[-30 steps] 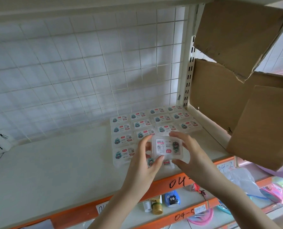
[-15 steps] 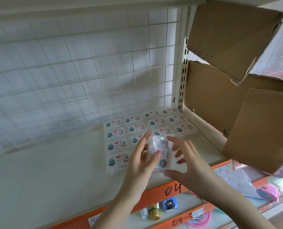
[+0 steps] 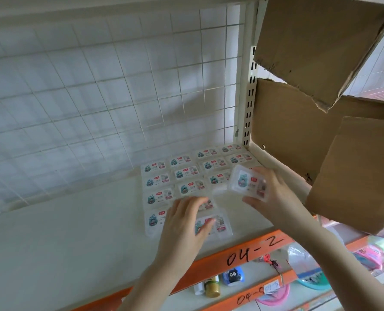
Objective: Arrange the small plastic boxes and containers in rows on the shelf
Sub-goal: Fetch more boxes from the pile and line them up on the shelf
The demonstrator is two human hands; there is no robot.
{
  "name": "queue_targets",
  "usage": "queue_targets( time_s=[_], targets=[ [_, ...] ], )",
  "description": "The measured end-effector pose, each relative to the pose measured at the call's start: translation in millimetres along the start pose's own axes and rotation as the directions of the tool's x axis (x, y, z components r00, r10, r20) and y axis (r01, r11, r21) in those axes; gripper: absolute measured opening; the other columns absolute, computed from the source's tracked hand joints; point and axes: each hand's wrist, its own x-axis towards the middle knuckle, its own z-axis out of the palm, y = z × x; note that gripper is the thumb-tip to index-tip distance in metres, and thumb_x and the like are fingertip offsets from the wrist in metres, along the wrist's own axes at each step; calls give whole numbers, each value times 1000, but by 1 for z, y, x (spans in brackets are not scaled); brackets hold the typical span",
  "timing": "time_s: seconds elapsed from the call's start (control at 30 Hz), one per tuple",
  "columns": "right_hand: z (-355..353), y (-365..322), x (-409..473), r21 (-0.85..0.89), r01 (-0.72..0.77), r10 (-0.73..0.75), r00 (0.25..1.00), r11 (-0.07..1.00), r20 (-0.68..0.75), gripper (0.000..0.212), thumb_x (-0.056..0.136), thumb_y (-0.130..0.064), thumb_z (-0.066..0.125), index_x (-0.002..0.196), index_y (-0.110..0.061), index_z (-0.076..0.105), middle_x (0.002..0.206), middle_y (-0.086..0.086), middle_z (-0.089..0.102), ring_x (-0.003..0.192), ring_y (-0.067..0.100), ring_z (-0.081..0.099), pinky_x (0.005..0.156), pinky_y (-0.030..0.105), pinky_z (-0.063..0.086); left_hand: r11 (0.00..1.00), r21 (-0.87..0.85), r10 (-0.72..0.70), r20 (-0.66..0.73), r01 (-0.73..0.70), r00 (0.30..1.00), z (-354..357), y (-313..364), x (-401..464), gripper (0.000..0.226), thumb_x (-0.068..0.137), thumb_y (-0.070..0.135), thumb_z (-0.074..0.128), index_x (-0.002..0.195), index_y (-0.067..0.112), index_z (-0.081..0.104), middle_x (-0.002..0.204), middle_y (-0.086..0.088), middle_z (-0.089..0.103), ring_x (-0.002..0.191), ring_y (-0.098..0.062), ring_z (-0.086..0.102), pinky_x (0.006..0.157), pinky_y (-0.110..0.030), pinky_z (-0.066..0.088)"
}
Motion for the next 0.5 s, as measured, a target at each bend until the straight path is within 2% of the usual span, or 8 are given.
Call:
queue_targets(
  time_s=[0.07,0.17,0.27,0.37,0.5],
  targets=[
    [6,12,8,-72,-5,7,1000,997,25,72,77,-23,76,137,-19,35,140,0,30,119,19,46,85,23,42,991,107,78,20,-79,997,6,-5,-8,51,78,54,55,117,22,51,112,6,56,108,-9,48,97,-22,38],
    [17,22,12,-104,4,9,993,995,120,75,77,-22,76,139,-23,35,144,0,17,126,19,37,96,23,37,969,200,140,29,-143,990,11,-9,-15,68,67,60,58,121,20,49,117,2,57,112,-14,44,99,-30,39],
    [26,26,14,-117,47,-25,984,992,178,73,78,-24,75,139,-33,35,143,-3,18,133,21,27,107,33,32,958,237,151,57,-160,987,12,-12,-15,78,61,64,61,124,22,46,119,1,56,112,-15,44,95,-35,41],
    [30,29,12,-113,87,-61,975,990,216,73,80,-27,73,140,-40,32,146,-6,19,137,20,17,111,39,25,963,215,151,77,-164,986,12,-12,-16,73,62,61,64,122,23,46,114,4,57,106,-13,46,89,-35,47],
    [31,32,10,-17,58,-55,986,998,160,72,78,-29,75,140,-28,38,146,-4,22,136,16,24,113,36,28,972,182,139,74,-151,988,10,-11,-18,62,69,54,61,121,25,46,112,6,55,103,-11,46,87,-31,47]
  ],
)
